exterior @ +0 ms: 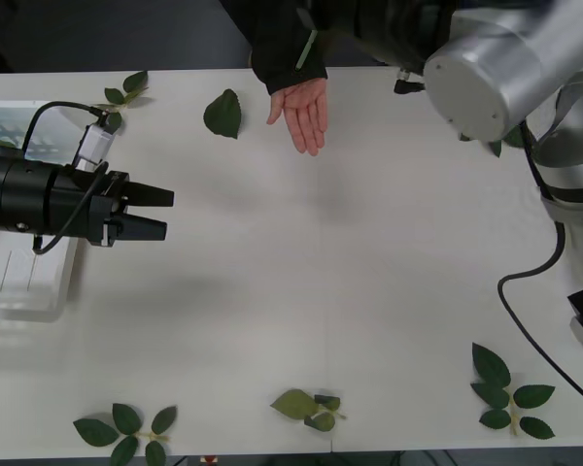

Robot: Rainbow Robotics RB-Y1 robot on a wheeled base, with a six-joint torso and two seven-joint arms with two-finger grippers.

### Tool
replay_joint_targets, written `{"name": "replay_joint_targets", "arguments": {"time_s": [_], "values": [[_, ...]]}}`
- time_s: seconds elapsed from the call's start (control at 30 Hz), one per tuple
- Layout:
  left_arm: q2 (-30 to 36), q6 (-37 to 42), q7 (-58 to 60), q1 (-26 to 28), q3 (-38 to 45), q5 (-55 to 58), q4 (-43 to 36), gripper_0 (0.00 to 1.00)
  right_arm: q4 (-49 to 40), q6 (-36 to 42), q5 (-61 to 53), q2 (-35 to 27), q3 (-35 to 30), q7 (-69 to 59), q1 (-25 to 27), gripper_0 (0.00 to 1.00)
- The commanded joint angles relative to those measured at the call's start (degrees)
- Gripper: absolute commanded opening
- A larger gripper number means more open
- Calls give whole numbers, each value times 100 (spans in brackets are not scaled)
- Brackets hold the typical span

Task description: Place the red flowers into the right box and the blue flowers into the left box. If a person shows an open palm, hand one flower to the person first, then continue sorting.

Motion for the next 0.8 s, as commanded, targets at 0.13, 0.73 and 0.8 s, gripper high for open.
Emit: {"name": "replay_joint_targets", "arguments": {"time_s": [0.13,0.73,0.8], "values": [[-264,-112,-395,-88,72,63,-18,100,123,-86,809,327,624,-579,-250,0],[-405,-1114,-395,-79,1,-632,-291,100,932,-745,1424,476,993,-1027,-487,0],[-405,-1087,-395,-70,1,-579,-291,100,923,-754,1433,476,993,-1027,-487,0]]}}
